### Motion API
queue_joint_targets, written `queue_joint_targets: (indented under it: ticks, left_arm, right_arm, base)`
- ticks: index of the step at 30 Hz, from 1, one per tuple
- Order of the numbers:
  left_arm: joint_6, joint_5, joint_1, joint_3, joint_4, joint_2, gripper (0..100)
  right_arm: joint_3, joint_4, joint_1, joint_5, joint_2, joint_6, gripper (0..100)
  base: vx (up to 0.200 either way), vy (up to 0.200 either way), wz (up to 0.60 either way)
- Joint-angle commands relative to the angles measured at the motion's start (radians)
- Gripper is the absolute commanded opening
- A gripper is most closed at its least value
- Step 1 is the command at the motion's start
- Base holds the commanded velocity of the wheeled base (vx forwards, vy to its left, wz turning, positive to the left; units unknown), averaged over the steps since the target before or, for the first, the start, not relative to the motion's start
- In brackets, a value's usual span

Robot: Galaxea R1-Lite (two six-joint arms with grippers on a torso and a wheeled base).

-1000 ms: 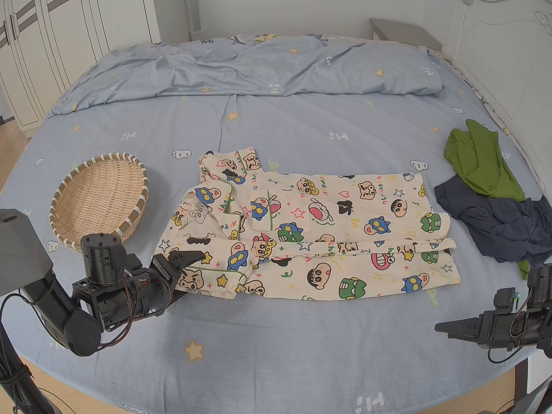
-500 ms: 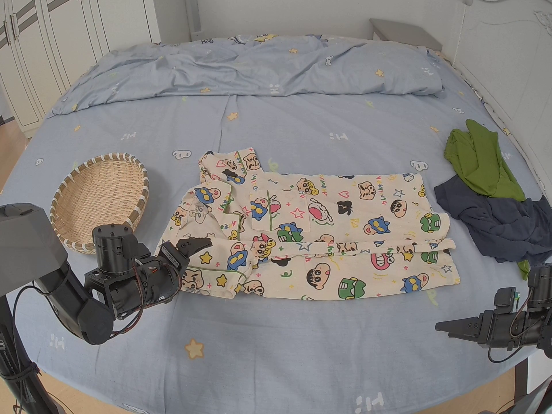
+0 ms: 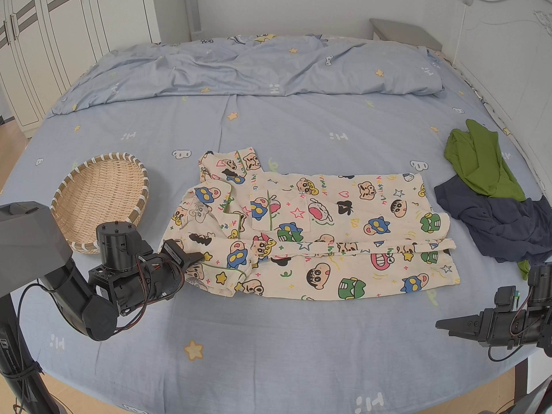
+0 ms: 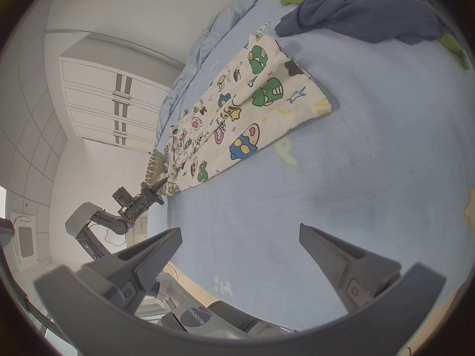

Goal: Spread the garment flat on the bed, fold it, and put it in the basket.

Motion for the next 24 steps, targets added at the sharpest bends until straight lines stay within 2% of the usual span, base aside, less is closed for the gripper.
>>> queue_joint_targets:
  ticks: [1,4,10,18,24]
  left_arm:
    - [0.0,-0.002,-0.001,-0.007,-0.002,0.0,0]
    - [0.011,-0.002,0.002,-0.021,-0.001,0.001,0]
    - [0.013,-0.002,0.003,-0.024,0.001,-0.006,0]
    - [0.013,-0.002,0.005,-0.021,0.002,-0.01,0]
    - [0.013,-0.002,0.008,-0.023,0.002,-0.01,0]
  right_arm:
    - [-0.008,-0.001,-0.007,0.0,0.024,0.003,100]
    - [-0.025,-0.081,-0.071,-0.003,0.142,0.006,100]
    - [-0.012,-0.309,-0.123,-0.011,0.299,0.067,100]
    - [-0.008,-0.556,-0.11,-0.018,0.432,0.148,100]
    - [-0.015,-0.683,-0.1,-0.049,0.486,0.233,100]
  base:
    - [0.0,0.0,0.0]
    - [0.0,0.0,0.0]
    - [0.0,0.0,0.0]
    - [0.0,0.0,0.0]
    - [0.0,0.0,0.0]
